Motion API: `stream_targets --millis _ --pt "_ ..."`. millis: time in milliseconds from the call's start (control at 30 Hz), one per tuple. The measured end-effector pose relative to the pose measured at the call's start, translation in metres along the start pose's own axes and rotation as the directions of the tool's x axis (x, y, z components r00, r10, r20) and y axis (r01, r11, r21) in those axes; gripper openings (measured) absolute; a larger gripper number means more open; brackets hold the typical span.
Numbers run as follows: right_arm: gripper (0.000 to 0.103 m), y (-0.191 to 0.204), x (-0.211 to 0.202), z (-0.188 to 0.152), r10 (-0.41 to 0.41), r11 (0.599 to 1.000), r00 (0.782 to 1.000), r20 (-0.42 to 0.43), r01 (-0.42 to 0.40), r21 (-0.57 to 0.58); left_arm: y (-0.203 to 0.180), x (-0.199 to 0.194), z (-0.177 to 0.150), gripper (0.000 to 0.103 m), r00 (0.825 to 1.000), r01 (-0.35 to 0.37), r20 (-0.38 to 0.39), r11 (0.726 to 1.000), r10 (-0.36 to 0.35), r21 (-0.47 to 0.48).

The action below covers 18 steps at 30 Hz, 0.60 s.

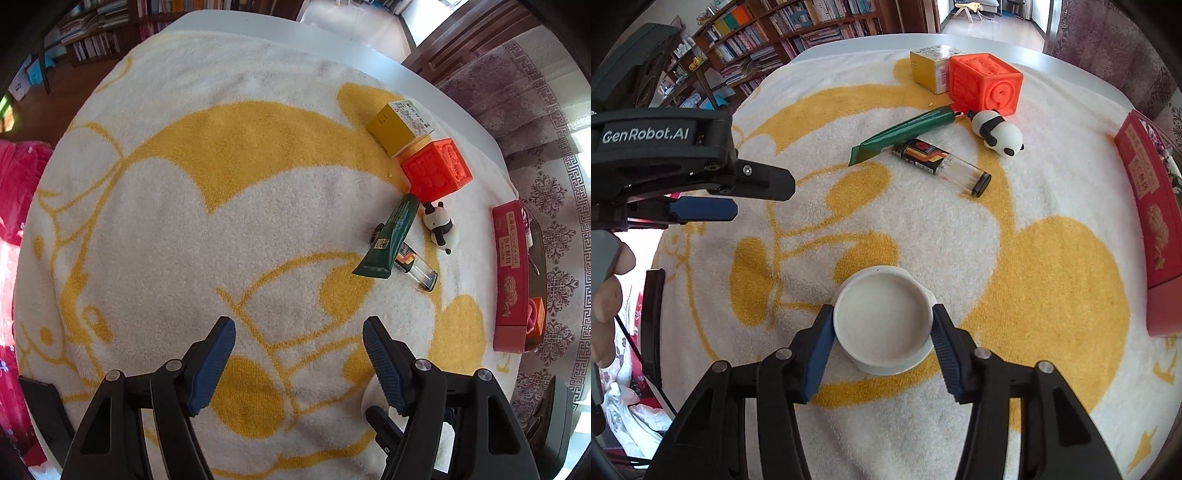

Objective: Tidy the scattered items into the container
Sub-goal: 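Grasp the green tube with the left tool while the right tool holds the cup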

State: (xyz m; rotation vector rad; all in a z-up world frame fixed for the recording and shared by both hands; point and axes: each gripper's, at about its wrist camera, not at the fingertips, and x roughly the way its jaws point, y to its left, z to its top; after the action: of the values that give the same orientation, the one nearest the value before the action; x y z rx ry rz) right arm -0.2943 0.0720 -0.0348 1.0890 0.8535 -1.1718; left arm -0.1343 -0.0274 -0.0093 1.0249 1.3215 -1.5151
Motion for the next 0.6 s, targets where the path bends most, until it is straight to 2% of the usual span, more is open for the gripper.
stream_targets --millis 267,467,500,600 --pt "0.056 -0.043 -0.027 -0.017 -0.045 0.992 0.999 0.027 0.041 0.116 -0.056 0.025 0.039 0.073 0.999 -0.030 0.026 0.989 0.026 0.143" --pt "0.056 -0.062 -0.044 -0.031 -0.057 0.985 0.997 0.051 0.048 0.167 -0.085 0.048 0.058 0.073 0.993 -0.105 0.070 0.964 0.091 0.245" --pt "0.056 -0.064 -0.045 -0.033 -0.059 0.983 0.997 0.050 0.049 0.175 -0.089 0.051 0.060 0.070 0.991 -0.120 0.081 0.958 0.102 0.262" --pt "0.056 -0.071 -0.046 -0.040 -0.061 0.979 0.997 0.044 0.051 0.199 -0.095 0.065 0.064 0.040 0.988 -0.153 0.076 0.941 0.136 0.302"
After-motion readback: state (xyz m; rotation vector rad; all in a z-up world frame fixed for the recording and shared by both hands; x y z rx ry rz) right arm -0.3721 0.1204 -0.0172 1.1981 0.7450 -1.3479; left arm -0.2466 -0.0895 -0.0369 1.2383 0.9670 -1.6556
